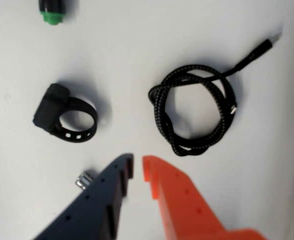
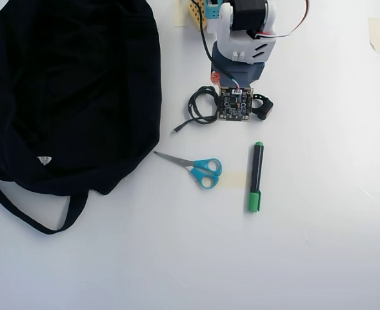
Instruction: Put the cable into the black bag
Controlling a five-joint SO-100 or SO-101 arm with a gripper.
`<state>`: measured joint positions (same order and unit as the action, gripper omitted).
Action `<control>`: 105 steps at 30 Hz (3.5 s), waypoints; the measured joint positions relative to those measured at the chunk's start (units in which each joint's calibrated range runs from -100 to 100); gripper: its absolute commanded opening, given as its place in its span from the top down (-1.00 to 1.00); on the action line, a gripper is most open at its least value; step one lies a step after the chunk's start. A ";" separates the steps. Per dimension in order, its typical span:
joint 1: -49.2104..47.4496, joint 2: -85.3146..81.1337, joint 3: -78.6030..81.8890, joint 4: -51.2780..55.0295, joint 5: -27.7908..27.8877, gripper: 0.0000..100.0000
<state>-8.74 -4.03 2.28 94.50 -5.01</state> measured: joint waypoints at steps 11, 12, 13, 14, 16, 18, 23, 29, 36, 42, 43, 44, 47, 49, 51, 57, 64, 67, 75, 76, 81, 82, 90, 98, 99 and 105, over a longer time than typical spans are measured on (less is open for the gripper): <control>0.15 0.00 0.00 0.52 3.37 0.95; 0.29 0.00 0.00 0.52 4.00 0.95; 0.44 0.00 0.00 0.52 4.54 0.95; 0.59 0.00 0.00 0.52 5.13 0.95; 0.96 0.00 0.00 0.60 6.40 0.95; 1.69 0.00 0.00 0.60 7.81 0.95; 5.00 0.00 0.00 0.60 11.53 0.95; 7.79 0.00 0.00 0.60 15.34 0.95; 10.65 0.00 4.01 0.52 17.39 0.95; 10.87 0.00 8.57 -0.69 17.39 0.95; 10.80 0.00 8.88 -1.12 17.34 0.95; 10.73 0.00 9.12 -1.55 17.34 0.95; 11.09 0.00 9.12 -2.58 17.34 0.95; 11.17 0.00 9.12 -3.43 17.34 0.95; 10.95 0.00 9.12 -3.95 17.34 0.95; 11.02 0.00 9.12 -4.21 17.34 0.95; 9.63 0.00 9.12 -4.21 17.34 0.95; 9.18 0.00 9.12 -4.21 17.34 0.95; 8.52 0.00 9.20 -4.21 17.34 0.62; 8.52 0.00 9.20 -4.21 17.34 0.55; 8.45 0.00 9.59 -4.21 17.34 0.30; 8.45 0.00 9.59 -4.21 17.34 0.26; 8.45 0.00 10.22 -4.21 17.34 0.15; 7.64 0.00 10.22 -4.21 17.34 0.14; 7.49 0.00 10.22 -4.21 17.34 0.14; 7.05 0.00 10.22 -4.21 17.34 0.14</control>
<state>-1.69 -4.03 12.50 90.30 12.33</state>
